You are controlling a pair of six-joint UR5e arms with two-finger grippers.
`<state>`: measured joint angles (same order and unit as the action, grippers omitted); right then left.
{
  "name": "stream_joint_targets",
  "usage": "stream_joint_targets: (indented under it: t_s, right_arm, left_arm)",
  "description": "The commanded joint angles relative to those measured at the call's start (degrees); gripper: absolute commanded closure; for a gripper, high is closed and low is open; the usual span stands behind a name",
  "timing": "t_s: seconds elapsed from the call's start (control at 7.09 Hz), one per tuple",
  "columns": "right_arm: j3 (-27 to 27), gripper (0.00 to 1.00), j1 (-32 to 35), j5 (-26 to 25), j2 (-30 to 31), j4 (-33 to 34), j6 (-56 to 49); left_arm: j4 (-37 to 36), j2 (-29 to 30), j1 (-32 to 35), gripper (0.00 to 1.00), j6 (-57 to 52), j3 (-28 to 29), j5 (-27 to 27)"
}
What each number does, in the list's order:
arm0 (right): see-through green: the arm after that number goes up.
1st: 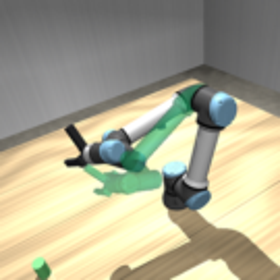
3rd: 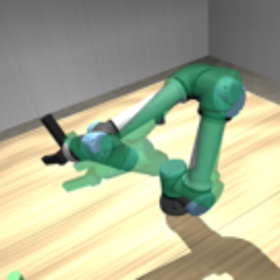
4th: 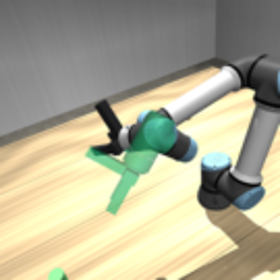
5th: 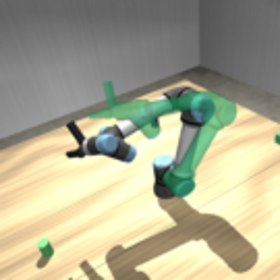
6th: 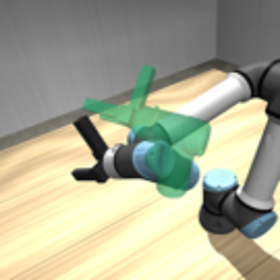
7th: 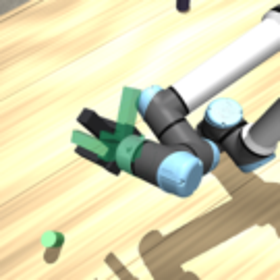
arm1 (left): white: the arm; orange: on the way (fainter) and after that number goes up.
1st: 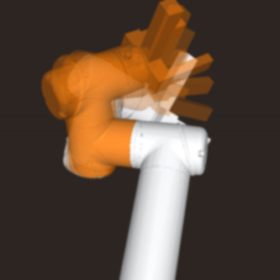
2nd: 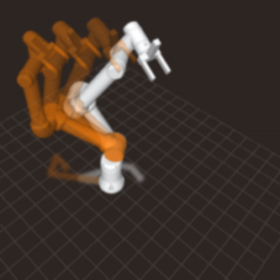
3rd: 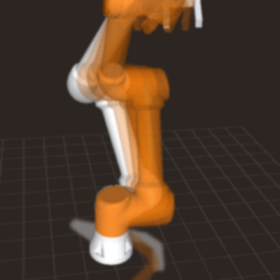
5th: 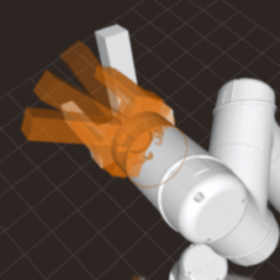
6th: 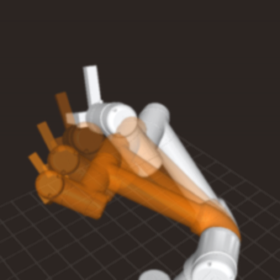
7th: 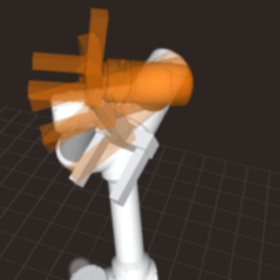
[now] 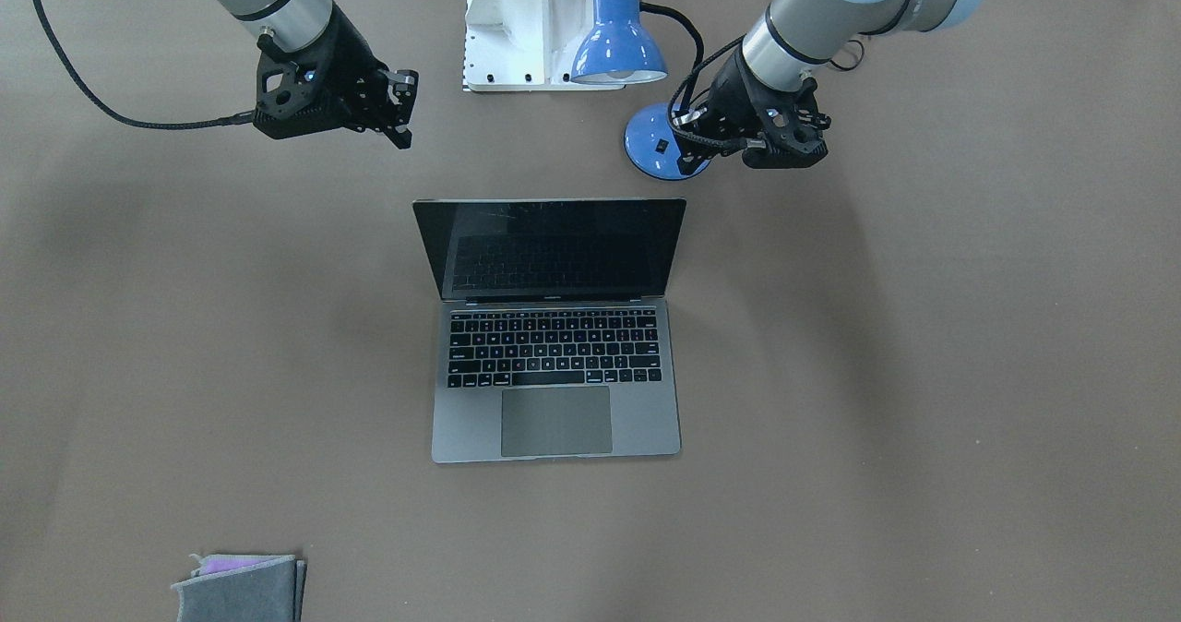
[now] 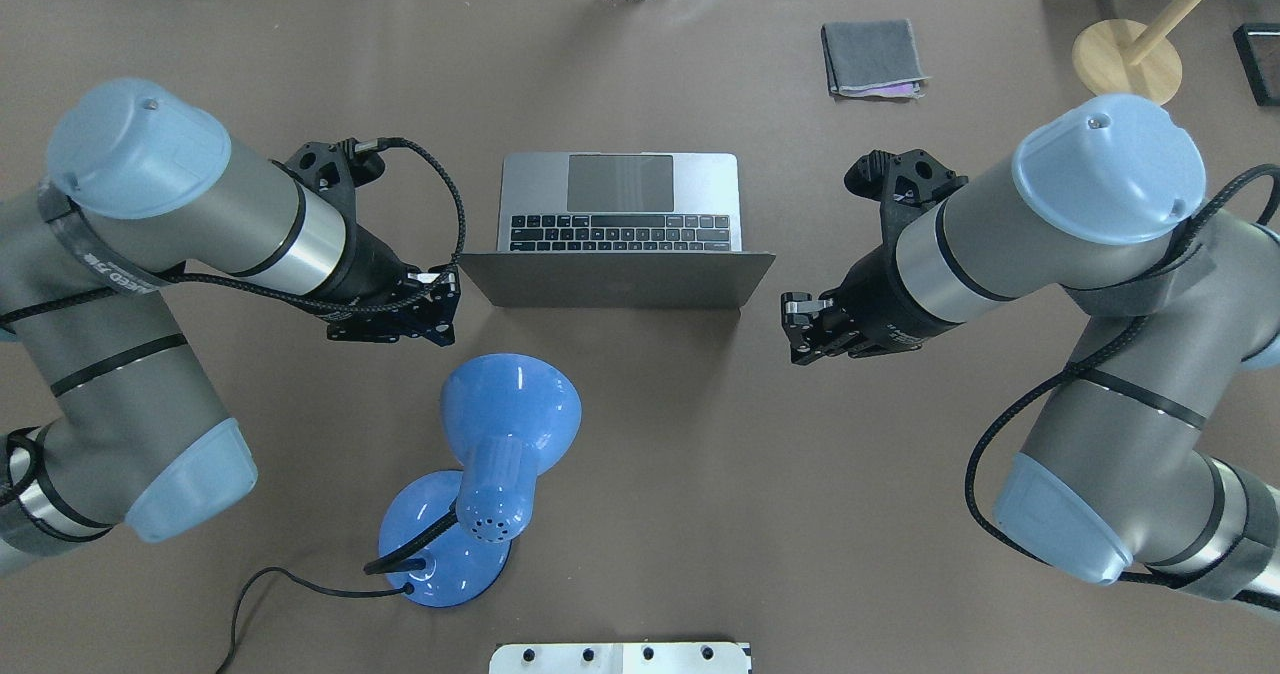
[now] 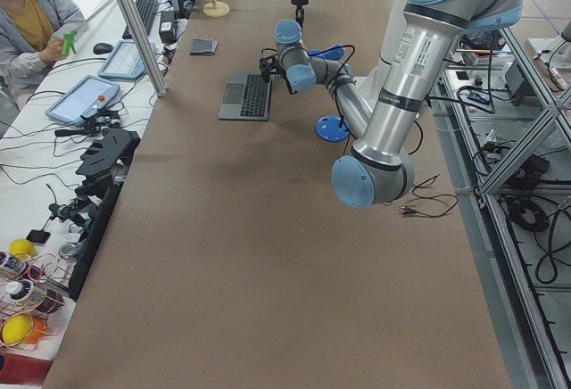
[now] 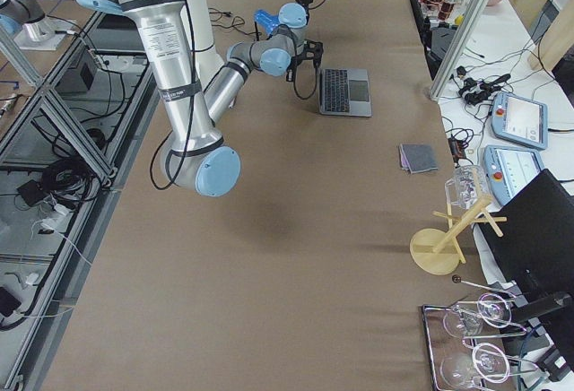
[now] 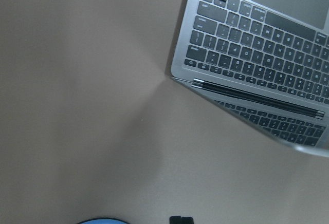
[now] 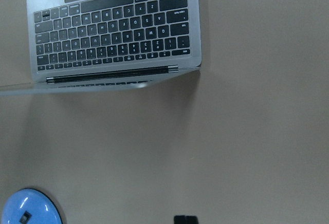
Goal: Close laptop
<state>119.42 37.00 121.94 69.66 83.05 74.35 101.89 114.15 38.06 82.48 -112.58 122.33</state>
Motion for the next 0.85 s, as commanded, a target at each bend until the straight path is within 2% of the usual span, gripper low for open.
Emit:
stream_joint_targets:
  t_s: [0.0, 0.28, 0.71]
  right_arm:
    - [-0.15, 1.00, -0.61, -3.53, -1.54, -0.08, 0.71]
    - [-0.32, 1.00, -2.36, -7.67, -2.59, -0.17, 2.55]
    - [-2.52, 1.00, -2.55, -11.27, -5.23, -0.17, 2.56]
  left_arm:
    - [0.24, 1.60, -2.89, 1.00, -0.30, -0.80, -7.78]
    - [0.24, 1.60, -5.35, 1.00, -0.56, -2.47, -13.50]
    - [0.16, 2.56, -5.19, 1.00, -2.84, -2.04, -15.19]
